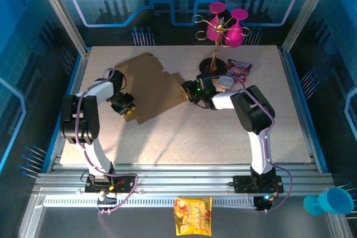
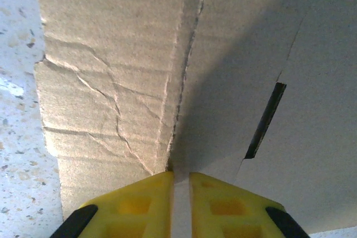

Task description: Fold the paper box

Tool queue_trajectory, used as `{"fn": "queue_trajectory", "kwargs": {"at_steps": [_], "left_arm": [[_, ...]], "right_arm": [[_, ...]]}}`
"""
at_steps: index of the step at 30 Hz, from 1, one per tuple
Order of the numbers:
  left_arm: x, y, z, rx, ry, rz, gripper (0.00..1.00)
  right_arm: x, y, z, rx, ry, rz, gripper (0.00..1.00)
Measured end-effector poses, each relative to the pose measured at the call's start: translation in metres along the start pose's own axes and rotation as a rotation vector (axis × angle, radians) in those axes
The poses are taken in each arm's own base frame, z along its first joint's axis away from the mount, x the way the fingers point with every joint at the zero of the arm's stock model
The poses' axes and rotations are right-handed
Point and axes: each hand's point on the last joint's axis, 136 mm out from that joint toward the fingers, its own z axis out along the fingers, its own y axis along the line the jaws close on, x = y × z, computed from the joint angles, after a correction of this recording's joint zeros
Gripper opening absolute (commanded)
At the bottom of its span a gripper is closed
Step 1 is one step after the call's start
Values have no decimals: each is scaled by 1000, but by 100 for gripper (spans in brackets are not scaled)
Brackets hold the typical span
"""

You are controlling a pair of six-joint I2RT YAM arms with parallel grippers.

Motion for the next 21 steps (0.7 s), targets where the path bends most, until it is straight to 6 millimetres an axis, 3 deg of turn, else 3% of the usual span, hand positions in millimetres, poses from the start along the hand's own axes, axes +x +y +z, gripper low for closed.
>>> {"fn": "queue_trajectory", "kwargs": {"at_steps": [11, 16, 21], "left_arm": [[-9, -6, -9, 2, -40, 33, 16], [-16, -9, -14, 7, -61, 52, 16], [-19, -5, -12, -2, -63, 51, 16]], "right_arm": [[-4, 2, -21, 25, -51, 46, 50], [-3, -16, -22, 92, -62, 67, 52], [-2, -17, -22, 97, -63, 76, 52]]}}
